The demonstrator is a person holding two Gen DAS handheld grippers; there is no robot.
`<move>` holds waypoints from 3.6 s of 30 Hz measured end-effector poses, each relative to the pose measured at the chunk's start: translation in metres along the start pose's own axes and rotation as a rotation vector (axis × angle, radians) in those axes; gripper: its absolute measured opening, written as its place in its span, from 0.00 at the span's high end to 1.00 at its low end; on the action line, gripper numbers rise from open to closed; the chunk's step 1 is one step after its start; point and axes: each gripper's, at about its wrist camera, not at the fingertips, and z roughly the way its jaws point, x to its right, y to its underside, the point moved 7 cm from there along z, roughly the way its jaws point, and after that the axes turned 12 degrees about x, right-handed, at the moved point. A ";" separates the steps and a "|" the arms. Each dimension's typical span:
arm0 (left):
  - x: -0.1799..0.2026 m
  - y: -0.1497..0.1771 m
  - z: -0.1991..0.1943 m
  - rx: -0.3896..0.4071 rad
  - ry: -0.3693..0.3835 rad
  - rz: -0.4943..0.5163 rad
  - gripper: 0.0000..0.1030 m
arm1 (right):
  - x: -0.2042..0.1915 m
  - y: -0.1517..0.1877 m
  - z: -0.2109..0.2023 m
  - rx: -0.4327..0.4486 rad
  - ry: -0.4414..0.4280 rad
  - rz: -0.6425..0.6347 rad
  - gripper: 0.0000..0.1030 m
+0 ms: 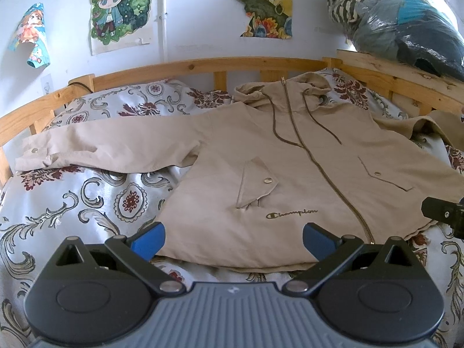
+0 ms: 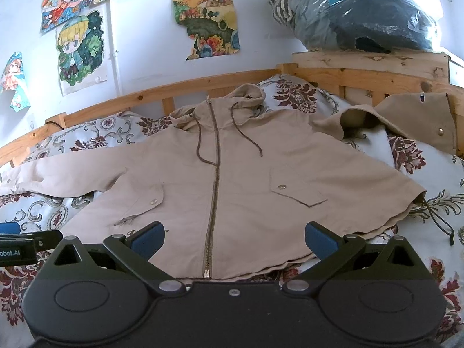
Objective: Fold large clothes
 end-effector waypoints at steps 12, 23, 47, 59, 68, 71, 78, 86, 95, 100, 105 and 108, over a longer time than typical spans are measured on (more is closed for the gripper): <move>0.000 0.000 0.000 -0.001 0.001 -0.004 0.01 | -0.001 0.001 0.001 -0.002 -0.001 -0.003 0.01; -0.001 -0.001 -0.001 0.002 -0.001 -0.003 0.01 | -0.003 0.002 0.001 -0.002 -0.003 -0.003 0.01; 0.036 -0.069 0.055 -0.112 0.126 0.207 0.01 | 0.077 -0.056 0.007 0.152 0.169 0.255 0.01; 0.095 -0.099 0.119 -0.038 0.284 0.105 0.01 | 0.219 -0.119 0.061 0.261 0.522 0.019 0.10; 0.080 -0.044 0.147 -0.158 0.294 0.169 0.01 | 0.301 -0.135 0.131 0.125 0.712 -0.336 0.25; 0.065 -0.042 0.145 -0.179 0.264 0.135 0.01 | 0.320 -0.137 0.150 0.071 0.717 -0.355 0.26; 0.044 -0.046 0.140 -0.176 0.216 0.129 0.01 | 0.325 -0.141 0.167 -0.022 0.748 -0.521 0.80; 0.032 -0.053 0.146 -0.170 0.202 0.063 0.01 | 0.265 -0.186 0.149 0.080 0.519 -0.474 0.99; 0.011 -0.053 0.140 -0.128 0.232 0.045 0.01 | 0.059 -0.261 0.158 0.287 -0.052 -0.284 0.99; -0.011 -0.047 0.141 -0.139 0.200 0.037 0.01 | -0.057 -0.239 0.204 0.259 -0.297 -0.234 0.99; -0.037 -0.037 0.148 -0.169 0.122 0.056 0.01 | -0.133 -0.188 0.256 0.148 -0.424 -0.191 0.84; -0.049 -0.027 0.154 -0.194 0.091 0.071 0.01 | -0.140 -0.164 0.269 0.082 -0.477 -0.148 0.47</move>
